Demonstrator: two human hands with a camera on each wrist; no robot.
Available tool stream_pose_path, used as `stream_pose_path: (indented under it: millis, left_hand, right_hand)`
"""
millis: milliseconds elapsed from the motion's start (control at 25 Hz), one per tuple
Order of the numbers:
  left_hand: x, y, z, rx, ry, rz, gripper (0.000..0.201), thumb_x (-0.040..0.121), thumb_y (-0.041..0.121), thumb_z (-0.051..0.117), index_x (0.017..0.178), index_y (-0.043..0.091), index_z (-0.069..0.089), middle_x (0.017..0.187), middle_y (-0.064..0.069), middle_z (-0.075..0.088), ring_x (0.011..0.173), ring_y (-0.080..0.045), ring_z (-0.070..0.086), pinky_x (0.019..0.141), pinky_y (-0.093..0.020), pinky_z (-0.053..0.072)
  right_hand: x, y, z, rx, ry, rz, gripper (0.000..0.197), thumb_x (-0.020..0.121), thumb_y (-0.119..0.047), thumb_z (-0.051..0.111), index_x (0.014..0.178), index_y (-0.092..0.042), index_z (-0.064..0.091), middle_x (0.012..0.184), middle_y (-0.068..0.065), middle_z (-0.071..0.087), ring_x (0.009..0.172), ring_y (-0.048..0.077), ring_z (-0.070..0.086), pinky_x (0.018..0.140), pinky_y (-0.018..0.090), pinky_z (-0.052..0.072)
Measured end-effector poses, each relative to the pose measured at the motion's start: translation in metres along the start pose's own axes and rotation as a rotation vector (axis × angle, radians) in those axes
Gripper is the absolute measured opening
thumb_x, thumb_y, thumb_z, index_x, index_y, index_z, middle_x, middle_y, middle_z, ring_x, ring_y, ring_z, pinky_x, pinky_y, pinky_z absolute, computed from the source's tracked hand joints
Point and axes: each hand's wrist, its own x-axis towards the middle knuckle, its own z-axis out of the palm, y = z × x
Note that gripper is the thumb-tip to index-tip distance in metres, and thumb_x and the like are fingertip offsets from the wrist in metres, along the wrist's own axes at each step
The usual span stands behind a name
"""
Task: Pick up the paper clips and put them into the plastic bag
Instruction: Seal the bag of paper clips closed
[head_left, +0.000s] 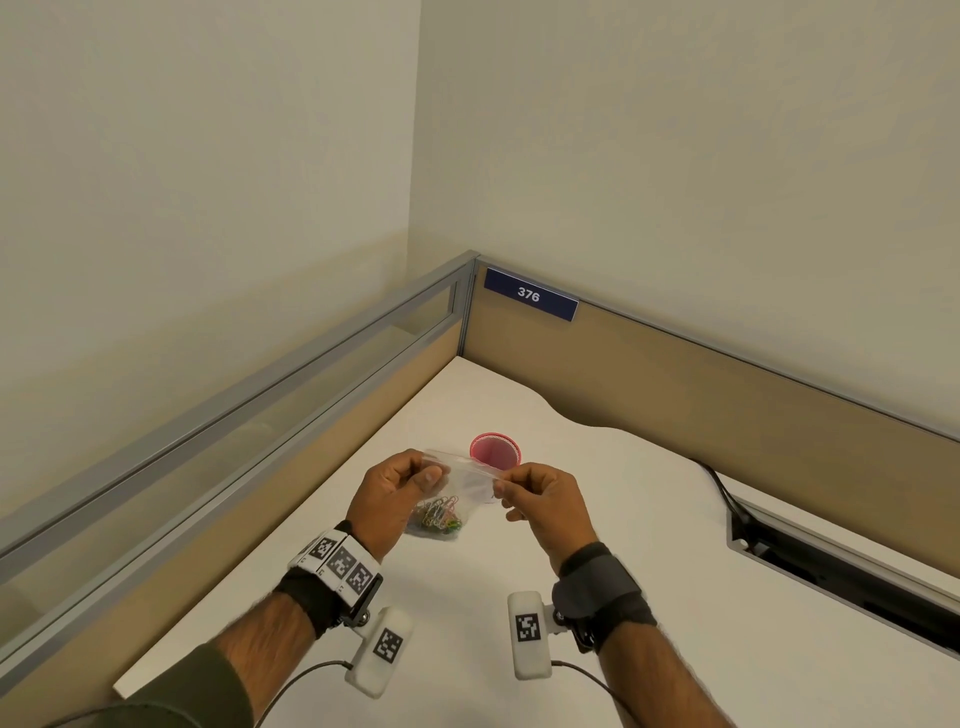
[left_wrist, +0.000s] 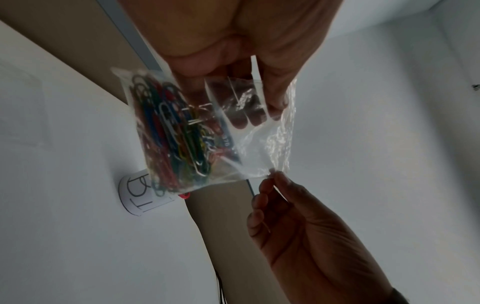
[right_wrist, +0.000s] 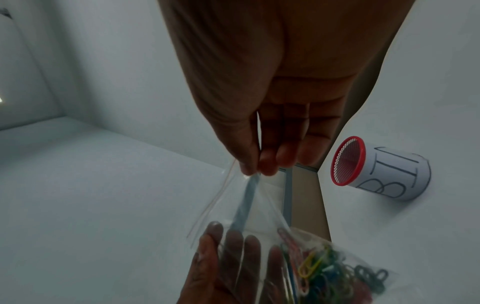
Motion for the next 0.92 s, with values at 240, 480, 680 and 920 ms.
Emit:
stream_pose_path:
  millis: [240,480,680,920]
  left_hand:
    - [-0.002,0.0,-0.005,0.075,-0.011,0.071,0.014,0.08,0.025,0.071,0.089,0.015,0.076,0.09,-0.01,0.076,0.088,-0.022,0.069,0.084,-0.033,0.054]
    - [-0.002,0.002,-0.004,0.081,-0.033,0.079,0.01,0.083,0.016,0.069,0.087,0.02,0.077,0.091,-0.009,0.076,0.089,-0.021,0.069,0.082,-0.029,0.052]
    - [-0.006,0.007,-0.001,0.16,-0.017,0.067,0.023,0.08,0.019,0.076,0.101,0.028,0.073,0.101,-0.006,0.075,0.098,-0.023,0.069,0.09,-0.037,0.055]
    - [-0.009,0.029,0.019,0.689,-0.141,0.283,0.044,0.076,0.029,0.081,0.117,0.031,0.062,0.107,0.02,0.065,0.101,-0.001,0.061,0.087,-0.019,0.051]
  right_hand:
    - [-0.002,-0.003,0.003,0.087,0.031,-0.028,0.006,0.084,-0.003,0.067,0.087,0.001,0.07,0.089,0.018,0.071,0.072,0.016,0.062,0.062,0.031,0.055]
    - [-0.005,-0.004,0.003,0.143,0.04,-0.055,0.005,0.085,-0.001,0.065,0.086,0.0,0.069,0.084,0.011,0.07,0.072,0.017,0.062,0.059,0.028,0.055]
    - [-0.004,-0.002,0.006,0.106,0.085,-0.091,0.003,0.083,0.001,0.064,0.08,0.001,0.066,0.078,0.011,0.066,0.068,0.018,0.058,0.057,0.028,0.054]
    - [-0.006,0.001,0.016,-0.004,0.075,-0.117,0.003,0.083,-0.008,0.066,0.081,-0.009,0.068,0.076,0.0,0.067,0.071,0.012,0.062,0.07,0.03,0.058]
